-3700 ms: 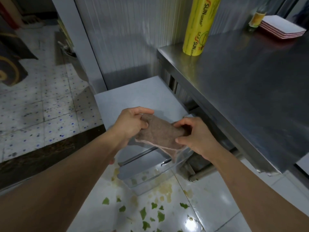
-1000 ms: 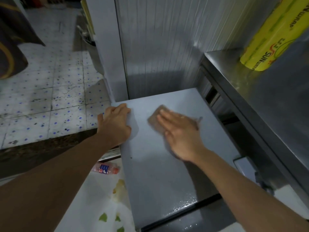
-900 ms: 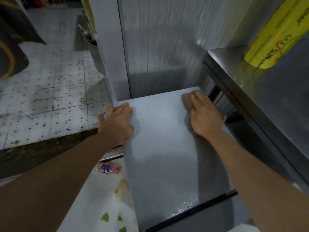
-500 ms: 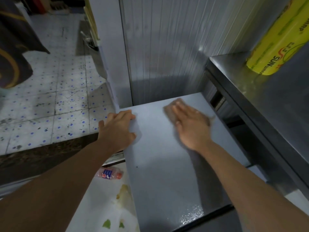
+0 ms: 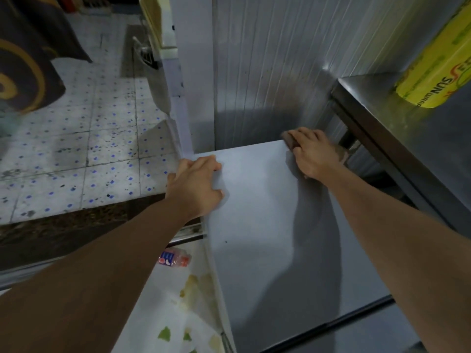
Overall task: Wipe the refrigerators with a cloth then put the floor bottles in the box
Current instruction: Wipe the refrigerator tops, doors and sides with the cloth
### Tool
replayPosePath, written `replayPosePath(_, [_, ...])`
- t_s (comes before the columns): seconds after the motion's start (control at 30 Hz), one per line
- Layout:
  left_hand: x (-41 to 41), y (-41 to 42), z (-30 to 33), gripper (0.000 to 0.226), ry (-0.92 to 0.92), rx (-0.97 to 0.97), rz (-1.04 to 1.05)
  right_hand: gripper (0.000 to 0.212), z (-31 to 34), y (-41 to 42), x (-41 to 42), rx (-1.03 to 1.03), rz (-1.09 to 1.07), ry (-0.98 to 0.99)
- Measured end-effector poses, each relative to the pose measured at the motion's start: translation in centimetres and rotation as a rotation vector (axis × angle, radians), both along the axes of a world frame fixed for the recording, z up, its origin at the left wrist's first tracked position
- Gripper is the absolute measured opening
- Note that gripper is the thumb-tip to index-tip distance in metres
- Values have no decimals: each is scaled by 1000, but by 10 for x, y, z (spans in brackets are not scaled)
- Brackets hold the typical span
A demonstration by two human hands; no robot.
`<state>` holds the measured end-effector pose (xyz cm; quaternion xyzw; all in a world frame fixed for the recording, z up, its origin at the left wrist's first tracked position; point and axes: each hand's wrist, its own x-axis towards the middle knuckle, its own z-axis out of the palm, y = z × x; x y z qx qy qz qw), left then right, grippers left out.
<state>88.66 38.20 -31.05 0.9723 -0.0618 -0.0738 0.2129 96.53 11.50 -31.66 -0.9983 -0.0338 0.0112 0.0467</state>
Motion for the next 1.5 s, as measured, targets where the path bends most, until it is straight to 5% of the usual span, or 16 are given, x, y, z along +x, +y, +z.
replayPosePath(0.17, [-11,18,0,63,-41,-87,-103,50,-2,74,-22,37,157,-15])
replayPosePath(0.43, [-45,68,11,55,-116,-95,30,49,-11,173,-40,169,320,-17])
replayPosePath(0.8, [-79,69,23,54,-7,-122,55,31,1,165,-159,235,417,-17])
replayPosePath(1.07, [-97,52,18,47,27,-162,35,39,8,130,-283,295,434,-22])
replayPosePath(1.37, [-96,36,12,64,18,-165,-34,47,3,130,-161,210,415,-37])
replayPosePath(1.5, [-98,29,13,70,9,-152,-32,51,-2,115,-105,120,228,-45])
